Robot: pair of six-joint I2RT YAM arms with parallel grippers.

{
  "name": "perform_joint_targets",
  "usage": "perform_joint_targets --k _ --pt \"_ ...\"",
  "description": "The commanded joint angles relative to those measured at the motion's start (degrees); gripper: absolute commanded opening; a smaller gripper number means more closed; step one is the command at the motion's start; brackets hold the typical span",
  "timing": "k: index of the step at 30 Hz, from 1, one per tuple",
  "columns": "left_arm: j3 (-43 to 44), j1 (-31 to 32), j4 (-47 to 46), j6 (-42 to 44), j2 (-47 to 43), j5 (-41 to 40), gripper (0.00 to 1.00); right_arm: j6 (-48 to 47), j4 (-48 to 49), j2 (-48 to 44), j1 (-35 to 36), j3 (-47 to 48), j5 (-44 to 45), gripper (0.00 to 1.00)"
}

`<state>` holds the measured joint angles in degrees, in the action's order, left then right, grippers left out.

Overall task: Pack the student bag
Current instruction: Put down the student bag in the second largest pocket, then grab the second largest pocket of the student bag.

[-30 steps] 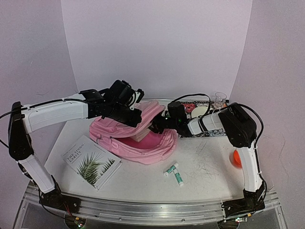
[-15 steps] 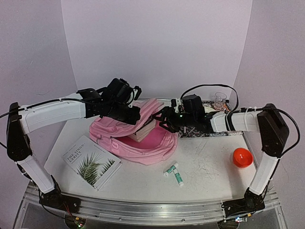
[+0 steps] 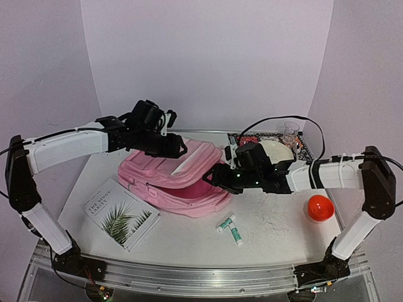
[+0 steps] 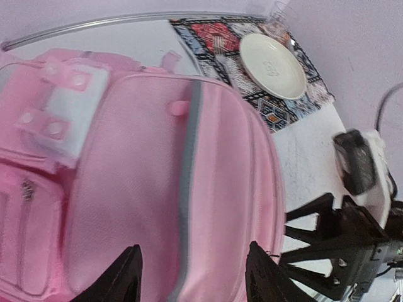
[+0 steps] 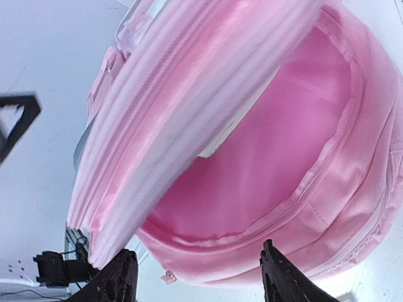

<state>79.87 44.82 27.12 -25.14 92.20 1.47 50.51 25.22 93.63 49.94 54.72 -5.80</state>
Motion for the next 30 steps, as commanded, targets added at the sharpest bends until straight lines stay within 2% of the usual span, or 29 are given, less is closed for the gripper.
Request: perform_joint_targets --k 1,8,13,15,19,24,30 --pt "-5.8 -5.7 -0.1 -1.9 -8.4 0.6 0.64 -3.6 -2.5 -2.6 3.8 3.1 7.4 0.68" --pt "-15.4 -16.0 3.0 -6.5 -14.1 1.9 0.71 -4.0 -9.4 -7.9 5.8 3.1 16.5 0.68" --pt "-21.1 -22.4 2.3 -10.4 -14.9 9.9 0.73 -6.6 -11.8 -3.9 9.2 9.6 15.7 0.68" --pt "-22.3 -22.6 1.3 -9.0 -14.1 12.6 0.7 -6.7 -11.2 -0.6 10.1 11.9 14.6 0.69" --pt "-25.0 -22.5 -0.1 -3.2 -14.0 15.4 0.58 -7.0 -8.2 5.0 11.4 16.6 12.1 0.69" --pt "-27.6 -22.2 -0.7 3.2 -12.9 20.3 0.46 -7.5 -6.5 8.8 11.4 19.7 10.3 0.69" --pt "-28.1 -19.8 -0.7 5.1 -9.1 20.6 0.4 -7.2 -6.3 10.7 11.4 20.9 10.6 0.71"
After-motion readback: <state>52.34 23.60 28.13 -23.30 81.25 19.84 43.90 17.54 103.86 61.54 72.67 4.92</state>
